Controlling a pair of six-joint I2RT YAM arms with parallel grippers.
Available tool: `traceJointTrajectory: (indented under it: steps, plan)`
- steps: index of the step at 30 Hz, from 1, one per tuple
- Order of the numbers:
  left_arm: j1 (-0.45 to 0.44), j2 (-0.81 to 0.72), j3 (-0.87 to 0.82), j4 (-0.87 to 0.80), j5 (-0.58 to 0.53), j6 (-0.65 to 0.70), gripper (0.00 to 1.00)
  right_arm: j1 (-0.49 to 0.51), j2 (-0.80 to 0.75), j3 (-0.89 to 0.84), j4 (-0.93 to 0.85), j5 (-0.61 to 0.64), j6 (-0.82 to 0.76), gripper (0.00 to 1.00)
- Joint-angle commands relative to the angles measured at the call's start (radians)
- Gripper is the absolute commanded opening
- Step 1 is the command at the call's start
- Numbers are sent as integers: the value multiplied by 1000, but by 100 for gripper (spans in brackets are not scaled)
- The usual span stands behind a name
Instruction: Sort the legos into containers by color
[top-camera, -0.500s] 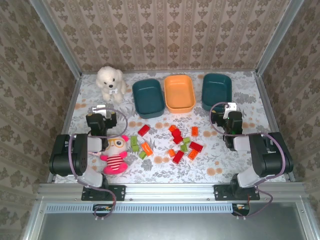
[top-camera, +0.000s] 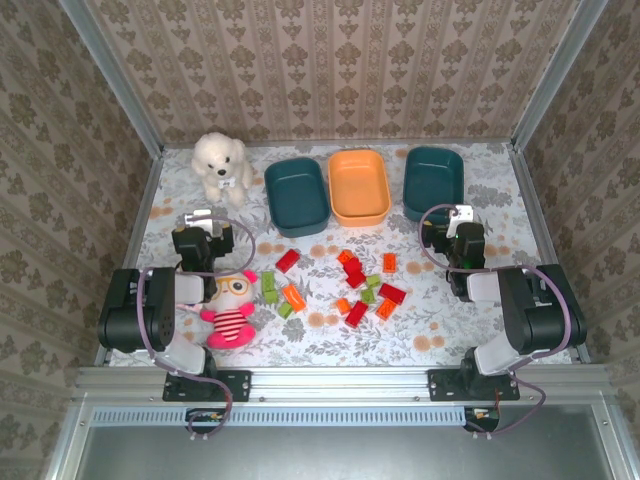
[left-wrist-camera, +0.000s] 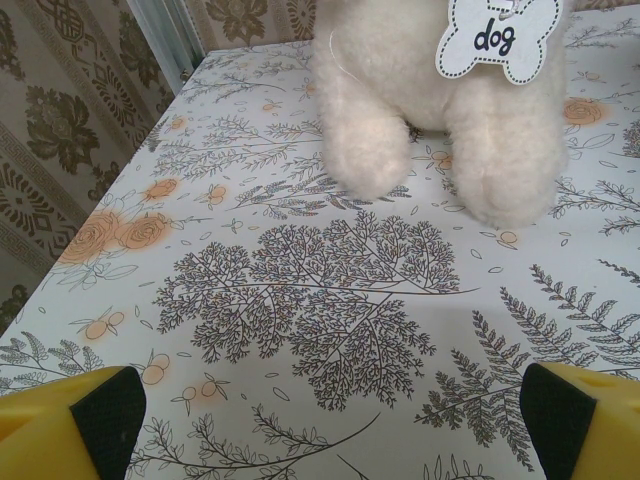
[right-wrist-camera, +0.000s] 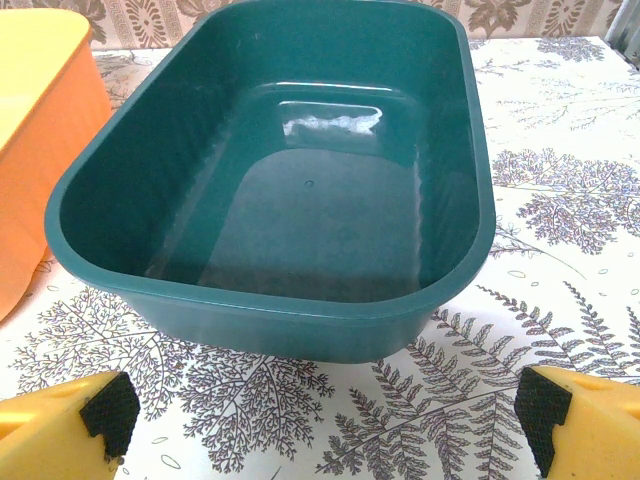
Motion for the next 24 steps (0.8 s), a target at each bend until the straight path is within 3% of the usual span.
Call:
traceJointTrajectory:
  steps: [1, 10, 14, 16, 17, 18, 19, 21, 22, 23, 24]
  plan:
    - [-6, -11, -3, 35, -7, -24, 100, 3, -5, 7, 37, 10, 6, 100]
    - [-18, -56, -40, 78, -35, -10, 100, 7, -48, 5, 16, 46, 11, 100]
    - [-187, -304, -15, -112, -319, 85, 100, 82, -323, 142, -357, 238, 20, 100]
    - [-281, -427, 36, -209, -374, 128, 100, 144, -438, 250, -487, 306, 45, 100]
    - [-318, -480, 75, -271, -386, 138, 100, 159, -474, 353, -635, 325, 160, 100]
    - [-341, -523, 122, -351, -405, 100, 100, 148, -479, 482, -860, 279, 317, 100]
    - [-345, -557, 176, -477, -420, -25, 100, 140, -462, 584, -1072, 243, 453, 100]
    - [-317, -616, 374, -1081, -420, -586, 100, 136, -400, 727, -1393, 237, 645, 100]
    - [-300, -626, 439, -1269, -370, -734, 100, 123, -375, 743, -1424, 135, 616, 100]
    - [-274, -630, 453, -1305, -284, -751, 100, 127, -350, 764, -1453, 57, 582, 100]
    - [-257, -636, 453, -1300, -161, -745, 100, 162, -327, 804, -1533, 93, 579, 100]
